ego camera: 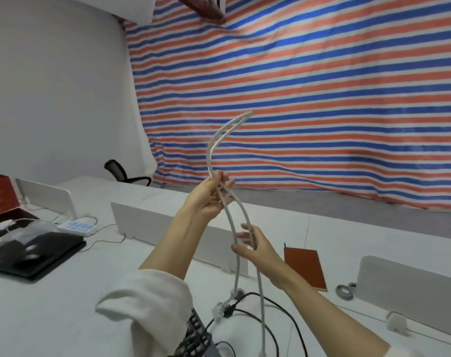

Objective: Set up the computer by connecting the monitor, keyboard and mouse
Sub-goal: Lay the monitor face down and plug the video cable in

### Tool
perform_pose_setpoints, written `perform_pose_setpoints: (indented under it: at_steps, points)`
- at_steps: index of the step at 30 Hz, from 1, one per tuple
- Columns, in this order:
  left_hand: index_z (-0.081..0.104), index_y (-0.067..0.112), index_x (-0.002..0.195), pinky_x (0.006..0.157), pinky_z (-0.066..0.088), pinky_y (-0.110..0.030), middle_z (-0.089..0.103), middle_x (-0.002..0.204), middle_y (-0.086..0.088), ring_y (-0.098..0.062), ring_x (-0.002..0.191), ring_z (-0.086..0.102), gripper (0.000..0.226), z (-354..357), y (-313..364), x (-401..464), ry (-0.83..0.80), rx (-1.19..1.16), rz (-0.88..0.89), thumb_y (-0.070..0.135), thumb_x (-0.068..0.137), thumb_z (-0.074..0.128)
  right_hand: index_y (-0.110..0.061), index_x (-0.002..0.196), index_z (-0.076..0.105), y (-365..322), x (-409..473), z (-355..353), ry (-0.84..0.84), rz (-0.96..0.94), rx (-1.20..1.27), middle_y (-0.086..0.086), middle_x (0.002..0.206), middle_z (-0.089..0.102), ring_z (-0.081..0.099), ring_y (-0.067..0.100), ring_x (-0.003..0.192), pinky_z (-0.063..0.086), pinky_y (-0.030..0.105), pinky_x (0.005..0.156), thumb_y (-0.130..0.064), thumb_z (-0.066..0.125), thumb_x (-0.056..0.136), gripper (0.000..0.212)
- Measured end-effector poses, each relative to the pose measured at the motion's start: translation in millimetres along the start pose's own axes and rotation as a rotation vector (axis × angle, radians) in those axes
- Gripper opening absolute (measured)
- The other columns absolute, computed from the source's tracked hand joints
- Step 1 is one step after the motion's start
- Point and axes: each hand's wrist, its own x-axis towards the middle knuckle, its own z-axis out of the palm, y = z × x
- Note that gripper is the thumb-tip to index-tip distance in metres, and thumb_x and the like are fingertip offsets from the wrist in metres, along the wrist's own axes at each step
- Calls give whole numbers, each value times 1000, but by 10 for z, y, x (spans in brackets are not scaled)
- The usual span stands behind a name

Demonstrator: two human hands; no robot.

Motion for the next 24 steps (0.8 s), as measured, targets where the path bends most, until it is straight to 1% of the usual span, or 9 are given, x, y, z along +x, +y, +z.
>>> perform_pose_setpoints:
  at_steps: [3, 4, 6, 9, 11, 13, 16, 19, 24]
  points:
    - [64, 6, 77, 98, 42, -54, 68, 79, -8, -26, 98, 63, 17, 137, 159, -5, -42, -164, -49, 16, 90, 59, -11, 111, 54, 19, -14, -10, 13, 56, 173, 9, 95, 70, 68, 17, 90, 49, 21, 79, -18, 62, 89, 24]
    - [64, 6, 78, 101, 40, -55, 68, 83, -7, -26, 102, 62, 16, 151, 184, -3, -47, -190, -50, 16, 90, 59, -7, 101, 57, 53, -48, -4, 30, 68, 224, 9, 78, 67, 68, 18, 75, 52, 24, 74, -16, 56, 93, 12]
    - [64, 8, 81, 104, 39, -54, 67, 90, -6, -25, 104, 62, 17, 133, 190, 0, -48, -185, -26, 20, 91, 58, -6, 83, 57, 47, -90, -26, 115, 63, 223, 5, 60, 48, 53, 14, 51, 49, 22, 61, -13, 45, 98, 20]
    - [62, 14, 108, 105, 34, -57, 65, 113, -4, -26, 117, 55, 30, -16, -3, -20, -13, 155, 3, 38, 93, 52, -10, 76, 53, -122, -104, -159, 249, 29, 170, 3, 58, 37, 36, 13, 49, 41, 21, 53, -13, 40, 99, 27]
    - [45, 14, 135, 109, 28, -56, 52, 135, -1, -27, 127, 47, 54, -167, -260, -69, 9, 419, -14, 49, 95, 42, -10, 79, 52, -317, -79, -302, 276, -15, 199, 2, 58, 38, 37, 12, 50, 42, 24, 56, -16, 39, 100, 25]
    - [32, 16, 144, 110, 27, -55, 44, 144, 1, -26, 130, 44, 60, -333, -574, -153, -22, 570, -42, 53, 96, 33, -10, 84, 52, -530, -53, -448, 287, -49, 289, -2, 57, 39, 40, 9, 47, 44, 25, 58, -21, 39, 101, 23]
    - [28, 24, 145, 110, 27, -48, 38, 146, 6, -20, 133, 37, 65, -481, -995, -342, -225, 787, -80, 59, 90, 38, -10, 85, 49, -823, -33, -658, 316, -90, 565, -6, 49, 38, 37, 5, 38, 41, 24, 54, -24, 38, 101, 23]
    - [32, 28, 142, 106, 33, -40, 42, 135, 11, -14, 129, 40, 62, -418, -1204, -456, -435, 941, -51, 49, 89, 53, -11, 83, 46, -1025, -104, -865, 380, -135, 803, -8, 45, 33, 29, 6, 36, 41, 24, 52, -24, 35, 102, 25]
    - [57, 19, 121, 90, 49, -32, 64, 111, -1, -16, 102, 61, 31, -301, -1457, -452, -471, 1249, 121, 25, 91, 59, -12, 76, 41, -1146, -448, -1355, 572, -153, 1118, -6, 41, 28, 23, 6, 31, 35, 17, 37, -28, 32, 102, 33]
